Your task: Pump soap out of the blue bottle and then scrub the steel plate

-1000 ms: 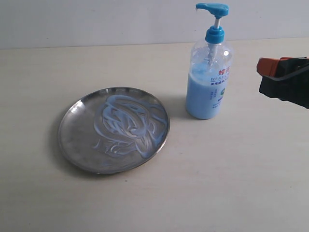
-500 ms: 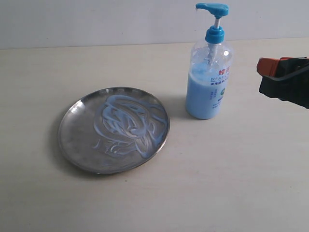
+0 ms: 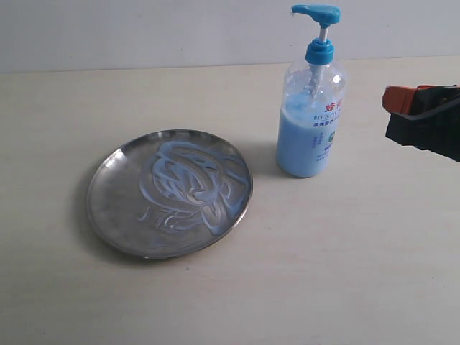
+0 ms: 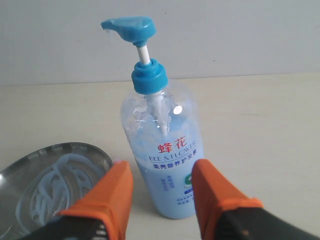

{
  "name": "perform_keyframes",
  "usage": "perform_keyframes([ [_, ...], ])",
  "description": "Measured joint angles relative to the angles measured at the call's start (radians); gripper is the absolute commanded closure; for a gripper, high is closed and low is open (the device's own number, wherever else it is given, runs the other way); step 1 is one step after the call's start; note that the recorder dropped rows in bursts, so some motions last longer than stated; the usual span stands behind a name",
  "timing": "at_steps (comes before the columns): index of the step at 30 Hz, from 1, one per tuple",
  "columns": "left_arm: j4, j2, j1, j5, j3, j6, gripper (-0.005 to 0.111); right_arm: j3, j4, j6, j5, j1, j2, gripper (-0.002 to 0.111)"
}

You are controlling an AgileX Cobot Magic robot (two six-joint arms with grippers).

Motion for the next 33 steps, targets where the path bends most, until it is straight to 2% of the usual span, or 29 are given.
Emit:
perform_keyframes([
  [9,0.025,-0.043,0.000,0.028,0.079,-0.025,0.107,0.000,0.000,0.000,0.000,0.000,0.000,0.068],
  [15,0.027,-0.043,0.000,0.032,0.081,-0.025,0.107,0.000,0.000,0.000,0.000,0.000,0.000,0.068],
  [21,0.027,-0.043,0.000,0.118,0.081,-0.025,0.107,0.000,0.000,0.000,0.000,0.000,0.000,0.068],
  [33,0.027,-0.043,0.000,0.133,0.081,-0.025,0.107,0.000,0.000,0.000,0.000,0.000,0.000,0.068],
])
